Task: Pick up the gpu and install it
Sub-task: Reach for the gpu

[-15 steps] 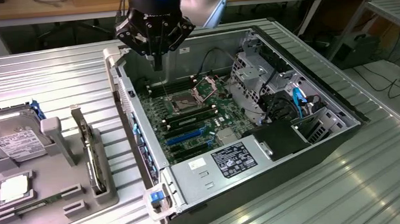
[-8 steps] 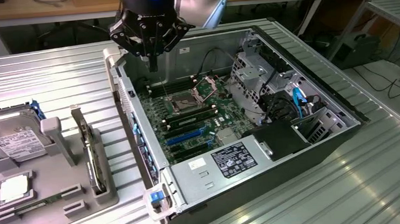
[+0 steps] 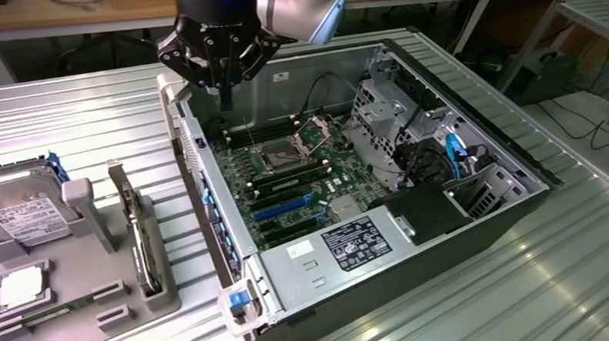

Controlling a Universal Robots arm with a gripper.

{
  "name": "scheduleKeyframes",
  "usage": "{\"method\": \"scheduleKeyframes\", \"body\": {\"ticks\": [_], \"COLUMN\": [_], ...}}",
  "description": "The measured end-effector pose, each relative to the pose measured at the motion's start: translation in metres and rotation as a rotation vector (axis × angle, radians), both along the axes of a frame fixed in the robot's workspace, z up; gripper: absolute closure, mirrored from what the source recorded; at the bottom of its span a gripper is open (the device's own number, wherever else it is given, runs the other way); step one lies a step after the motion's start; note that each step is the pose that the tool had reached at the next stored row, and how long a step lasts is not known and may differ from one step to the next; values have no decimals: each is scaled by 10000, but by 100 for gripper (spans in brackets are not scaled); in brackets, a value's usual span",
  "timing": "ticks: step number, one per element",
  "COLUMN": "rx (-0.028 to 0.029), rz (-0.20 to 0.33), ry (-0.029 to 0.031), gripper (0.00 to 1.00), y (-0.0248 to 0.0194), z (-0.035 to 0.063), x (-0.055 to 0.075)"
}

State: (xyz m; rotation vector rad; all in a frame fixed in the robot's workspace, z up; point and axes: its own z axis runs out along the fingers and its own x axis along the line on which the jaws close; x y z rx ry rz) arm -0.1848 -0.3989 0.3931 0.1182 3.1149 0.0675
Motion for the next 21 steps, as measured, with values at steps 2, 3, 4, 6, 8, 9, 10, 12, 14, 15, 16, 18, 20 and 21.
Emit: {"method": "scheduleKeyframes", "body": {"ticks": [2,3,4,6,8,9,10,12,14,15,16,18,20,21], "rx": [1,0,0,1,0,0,0,0,0,-1,0,0,0,0], "rz": [0,0,0,0,0,0,1,1,0,0,0,0,0,0], "ry": [4,7,10,13,16,17,19,23,27,32,36,42,47,48], "gripper": [89,89,89,89,89,89,89,89,89,89,89,89,89,89], "y": [0,0,0,0,0,0,0,0,0,0,0,0,0,0], "z": [0,-1,-1,-1,-1,-2,-2,-2,-3,-2,-3,-3,-4,-4], "x": [-21,-32,-43,-63,-87,-100,-111,-132,-151,-167,-181,-200,-221,-234]}}
